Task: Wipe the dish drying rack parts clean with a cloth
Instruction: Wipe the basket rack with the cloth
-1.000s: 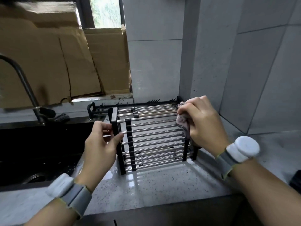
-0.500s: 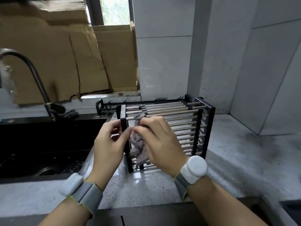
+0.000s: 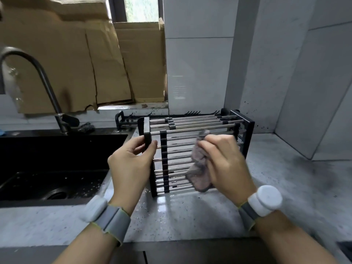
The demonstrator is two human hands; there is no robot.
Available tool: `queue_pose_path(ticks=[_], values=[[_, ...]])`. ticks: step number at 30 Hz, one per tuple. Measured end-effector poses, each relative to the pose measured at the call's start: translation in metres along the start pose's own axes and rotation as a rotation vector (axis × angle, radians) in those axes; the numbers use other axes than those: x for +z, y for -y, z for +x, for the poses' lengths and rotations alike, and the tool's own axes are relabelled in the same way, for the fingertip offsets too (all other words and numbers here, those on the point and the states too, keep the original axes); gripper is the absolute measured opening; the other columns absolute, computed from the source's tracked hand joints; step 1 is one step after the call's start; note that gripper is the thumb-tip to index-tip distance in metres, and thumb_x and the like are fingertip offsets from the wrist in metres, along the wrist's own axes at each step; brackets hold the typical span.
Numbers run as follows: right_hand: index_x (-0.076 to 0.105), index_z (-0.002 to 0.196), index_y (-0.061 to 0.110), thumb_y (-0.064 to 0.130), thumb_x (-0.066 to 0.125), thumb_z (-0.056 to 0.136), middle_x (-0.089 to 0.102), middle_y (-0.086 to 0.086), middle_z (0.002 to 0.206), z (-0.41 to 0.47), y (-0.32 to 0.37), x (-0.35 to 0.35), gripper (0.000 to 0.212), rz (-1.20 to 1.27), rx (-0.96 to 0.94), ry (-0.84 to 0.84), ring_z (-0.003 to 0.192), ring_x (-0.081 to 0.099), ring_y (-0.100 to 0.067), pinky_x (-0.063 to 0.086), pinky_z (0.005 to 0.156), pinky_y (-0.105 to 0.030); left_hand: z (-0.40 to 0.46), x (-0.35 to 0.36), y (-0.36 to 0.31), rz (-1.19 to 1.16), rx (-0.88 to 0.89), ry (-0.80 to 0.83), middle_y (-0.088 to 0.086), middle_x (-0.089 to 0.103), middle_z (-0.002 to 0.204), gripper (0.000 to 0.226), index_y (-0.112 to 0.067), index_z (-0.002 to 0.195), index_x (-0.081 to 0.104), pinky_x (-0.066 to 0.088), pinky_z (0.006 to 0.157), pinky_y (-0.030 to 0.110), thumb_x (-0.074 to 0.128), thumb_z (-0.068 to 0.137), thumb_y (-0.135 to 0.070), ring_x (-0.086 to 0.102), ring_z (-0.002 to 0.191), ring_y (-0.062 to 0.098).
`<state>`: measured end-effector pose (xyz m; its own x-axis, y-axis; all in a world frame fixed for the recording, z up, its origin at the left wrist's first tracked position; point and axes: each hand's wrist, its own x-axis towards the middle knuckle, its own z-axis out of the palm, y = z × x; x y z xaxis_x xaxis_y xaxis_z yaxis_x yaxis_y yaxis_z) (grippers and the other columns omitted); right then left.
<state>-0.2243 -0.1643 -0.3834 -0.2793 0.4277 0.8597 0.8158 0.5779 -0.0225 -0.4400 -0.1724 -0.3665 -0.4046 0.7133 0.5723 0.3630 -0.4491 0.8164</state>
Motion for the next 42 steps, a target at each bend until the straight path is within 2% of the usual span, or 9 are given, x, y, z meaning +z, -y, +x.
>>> queue_pose_path(ticks=[6, 10, 15, 18, 21, 26, 35, 38, 42], values=[[0.068, 0.114, -0.003, -0.012, 0.066, 0.079, 0.062, -0.014, 0.115, -0.008, -0.025, -0.003, 0.036, -0.106, 0.239, -0.102, 0.106, 0.052, -0.033, 0.04, 0.094, -0.029, 0.0, 0.001, -0.005, -0.007, 0.001, -0.006, -0.031, 0.065, 0.066, 0.03, -0.043, 0.081, 0.064, 0.046, 0.068, 0.002, 0.083, 0.081, -0.019, 0.064, 0.071, -0.015], [0.068, 0.115, -0.005, -0.002, 0.059, 0.089, 0.065, -0.016, 0.116, 0.002, 0.035, 0.029, 0.028, 0.053, 0.069, -0.081, 0.113, 0.052, -0.027, 0.043, 0.104, -0.03, 0.001, 0.0, -0.002, 0.0, 0.01, 0.017, -0.036, 0.067, 0.071, 0.029, -0.044, 0.08, 0.065, 0.047, 0.068, 0.005, 0.083, 0.081, -0.021, 0.064, 0.068, -0.013], [0.068, 0.117, -0.002, 0.005, 0.057, 0.092, 0.065, -0.014, 0.119, 0.008, 0.05, 0.039, 0.029, 0.117, -0.075, 0.007, 0.109, 0.054, -0.029, 0.049, 0.095, -0.039, 0.005, -0.004, -0.001, -0.013, 0.016, 0.044, -0.034, 0.065, 0.064, 0.029, -0.039, 0.079, 0.065, 0.044, 0.061, 0.004, 0.081, 0.083, -0.015, 0.062, 0.061, -0.014], [0.07, 0.112, -0.005, 0.023, 0.034, 0.106, 0.066, -0.016, 0.115, -0.006, 0.028, 0.02, 0.046, 0.062, 0.003, 0.008, 0.108, 0.051, -0.027, 0.048, 0.097, -0.034, 0.005, -0.007, -0.003, -0.021, 0.022, 0.074, -0.037, 0.062, 0.061, 0.033, -0.041, 0.077, 0.062, 0.044, 0.059, 0.001, 0.08, 0.083, -0.014, 0.062, 0.063, -0.016], [0.07, 0.109, -0.005, 0.011, 0.046, 0.095, 0.065, -0.017, 0.112, -0.02, -0.005, -0.005, 0.032, -0.054, 0.17, -0.044, 0.107, 0.05, -0.028, 0.034, 0.101, -0.017, 0.007, -0.008, 0.002, -0.017, 0.016, 0.085, -0.031, 0.069, 0.072, 0.012, -0.026, 0.089, 0.076, 0.045, 0.061, 0.003, 0.081, 0.083, -0.017, 0.066, 0.068, -0.011], [0.07, 0.11, -0.005, -0.018, 0.065, 0.078, 0.065, -0.015, 0.111, -0.025, -0.008, -0.004, 0.035, -0.128, 0.293, -0.088, 0.109, 0.052, -0.03, 0.037, 0.1, -0.022, 0.007, -0.008, 0.002, 0.003, 0.018, 0.071, -0.03, 0.07, 0.081, 0.011, -0.025, 0.09, 0.074, 0.045, 0.063, 0.003, 0.081, 0.083, -0.02, 0.065, 0.07, -0.012], [0.069, 0.114, 0.003, 0.001, 0.057, 0.087, 0.066, -0.009, 0.116, -0.002, 0.067, 0.043, 0.029, 0.173, 0.055, 0.001, 0.114, 0.054, -0.026, 0.048, 0.098, -0.037, 0.01, -0.008, 0.003, 0.044, 0.01, 0.052, -0.031, 0.069, 0.072, 0.009, -0.021, 0.089, 0.075, 0.044, 0.061, 0.004, 0.082, 0.082, -0.02, 0.063, 0.065, -0.011], [0.069, 0.114, 0.003, 0.021, 0.049, 0.09, 0.066, -0.008, 0.115, -0.006, 0.048, 0.028, 0.036, 0.14, 0.079, 0.018, 0.112, 0.051, -0.022, 0.051, 0.094, -0.036, 0.008, -0.008, 0.002, 0.04, 0.001, 0.06, -0.037, 0.066, 0.071, 0.014, -0.03, 0.085, 0.071, 0.044, 0.063, 0.001, 0.081, 0.083, -0.02, 0.064, 0.07, -0.015], [0.069, 0.111, -0.001, -0.003, 0.056, 0.086, 0.061, -0.012, 0.113, -0.012, 0.011, -0.018, 0.029, 0.042, 0.285, -0.201, 0.107, 0.05, -0.027, 0.038, 0.097, -0.02, 0.005, -0.008, 0.004, 0.012, -0.004, 0.042, -0.025, 0.072, 0.079, 0.01, -0.022, 0.092, 0.075, 0.048, 0.069, 0.004, 0.08, 0.084, -0.022, 0.067, 0.078, -0.011]])
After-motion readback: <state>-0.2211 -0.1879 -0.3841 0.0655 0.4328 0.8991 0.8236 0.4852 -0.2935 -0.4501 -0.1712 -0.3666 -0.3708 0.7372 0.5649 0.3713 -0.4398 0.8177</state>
